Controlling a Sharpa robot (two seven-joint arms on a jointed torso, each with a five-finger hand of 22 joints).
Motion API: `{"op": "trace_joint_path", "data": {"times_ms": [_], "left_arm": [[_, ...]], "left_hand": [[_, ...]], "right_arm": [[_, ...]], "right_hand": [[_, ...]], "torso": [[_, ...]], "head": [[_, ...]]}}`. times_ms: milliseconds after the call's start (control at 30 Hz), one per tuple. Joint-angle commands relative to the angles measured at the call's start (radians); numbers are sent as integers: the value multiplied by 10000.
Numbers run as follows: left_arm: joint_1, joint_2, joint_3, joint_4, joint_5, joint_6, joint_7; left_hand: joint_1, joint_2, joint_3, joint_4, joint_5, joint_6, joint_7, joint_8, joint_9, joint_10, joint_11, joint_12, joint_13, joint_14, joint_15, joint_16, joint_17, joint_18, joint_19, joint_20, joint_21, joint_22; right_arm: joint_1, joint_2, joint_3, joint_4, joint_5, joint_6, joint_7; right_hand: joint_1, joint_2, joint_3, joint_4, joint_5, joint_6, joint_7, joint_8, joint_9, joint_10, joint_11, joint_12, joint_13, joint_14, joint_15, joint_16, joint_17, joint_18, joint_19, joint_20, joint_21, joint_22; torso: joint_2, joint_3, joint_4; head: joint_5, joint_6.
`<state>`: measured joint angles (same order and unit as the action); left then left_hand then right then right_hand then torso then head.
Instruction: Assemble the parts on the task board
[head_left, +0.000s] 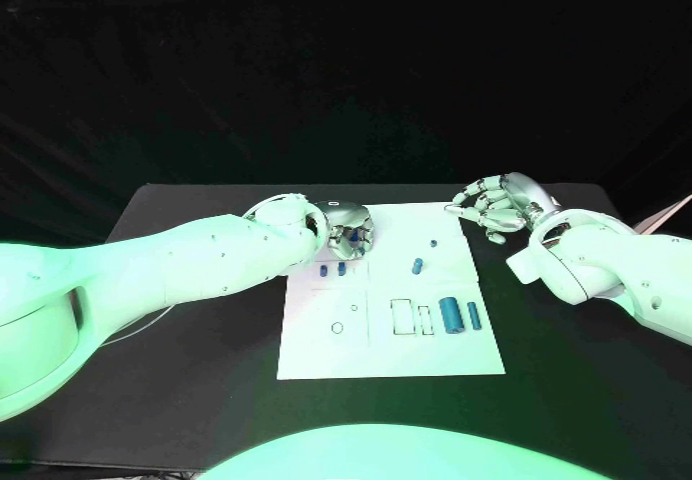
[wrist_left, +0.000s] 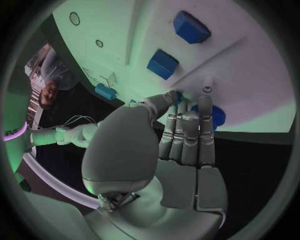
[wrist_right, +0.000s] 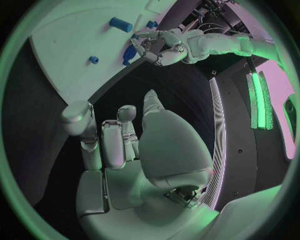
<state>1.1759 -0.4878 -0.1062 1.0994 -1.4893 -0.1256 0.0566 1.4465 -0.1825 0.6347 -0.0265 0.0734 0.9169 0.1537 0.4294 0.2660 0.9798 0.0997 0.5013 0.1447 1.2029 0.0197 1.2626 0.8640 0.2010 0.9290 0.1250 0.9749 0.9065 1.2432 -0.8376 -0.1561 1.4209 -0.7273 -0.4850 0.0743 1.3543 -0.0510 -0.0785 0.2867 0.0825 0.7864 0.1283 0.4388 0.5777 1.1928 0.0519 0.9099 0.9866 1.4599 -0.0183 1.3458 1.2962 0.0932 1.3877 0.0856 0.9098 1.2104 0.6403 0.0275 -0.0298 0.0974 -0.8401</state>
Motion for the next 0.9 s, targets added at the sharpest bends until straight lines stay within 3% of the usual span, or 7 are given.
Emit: {"op": "trace_joint_path", "data": {"times_ms": [33, 200, 633, 900], "left_arm": [[-6, -49, 5, 82, 54, -109, 69], [-7, -277, 87, 359, 182, -209, 95], [13, -1355, 545, 1495, 447, -162, -72], [15, -1849, 661, 1758, 567, -79, -162]], "left_hand": [[43, 224, 78, -117, 200, 148, 38, -188, 54, 601, -113, 56, 79, 96, -3, 193, 167, -160, -15, -94, 126, 183], [13, 227, 65, -109, 198, 191, 36, -199, 67, 634, -118, 30, 90, 94, -6, 191, 145, -158, -33, -97, 122, 177], [-41, 212, 40, -95, 191, 247, 33, -224, 85, 673, -123, -27, 100, 87, -9, 185, 111, -160, -45, -98, 123, 181], [-49, 208, 37, -94, 189, 252, 32, -231, 87, 676, -124, -41, 101, 69, -9, 171, 76, -160, -48, -98, 121, 180]], "right_arm": [[-5, 12, 2, 18, -16, 13, 32], [-5, 9, 2, 17, -16, 12, 39], [-6, -47, 2, 35, -16, -1, 41], [-6, -81, 2, 50, -16, -6, 37]], "right_hand": [[-52, 391, -305, -19, -76, 44, 23, -141, 144, -247, -32, -13, -14, 437, -70, -98, 223, 221, -31, -77, -68, 17], [-52, 391, -305, -19, -76, 44, 23, -141, 144, -247, -32, -13, -14, 437, -70, -98, 223, 221, -31, -77, -68, 17], [-52, 391, -305, -19, -76, 44, 23, -141, 144, -247, -32, -13, -14, 437, -70, -98, 223, 221, -31, -77, -68, 17], [-52, 391, -305, -19, -76, 44, 23, -141, 144, -247, -32, -13, -14, 437, -70, -98, 223, 221, -31, -77, -68, 17]], "torso": [[0, 0, -3], [-1, 0, -2], [-10, 4, 13], [-4, 5, 14]], "head": [[11, 16], [14, 38], [12, 101], [24, 119]]}}
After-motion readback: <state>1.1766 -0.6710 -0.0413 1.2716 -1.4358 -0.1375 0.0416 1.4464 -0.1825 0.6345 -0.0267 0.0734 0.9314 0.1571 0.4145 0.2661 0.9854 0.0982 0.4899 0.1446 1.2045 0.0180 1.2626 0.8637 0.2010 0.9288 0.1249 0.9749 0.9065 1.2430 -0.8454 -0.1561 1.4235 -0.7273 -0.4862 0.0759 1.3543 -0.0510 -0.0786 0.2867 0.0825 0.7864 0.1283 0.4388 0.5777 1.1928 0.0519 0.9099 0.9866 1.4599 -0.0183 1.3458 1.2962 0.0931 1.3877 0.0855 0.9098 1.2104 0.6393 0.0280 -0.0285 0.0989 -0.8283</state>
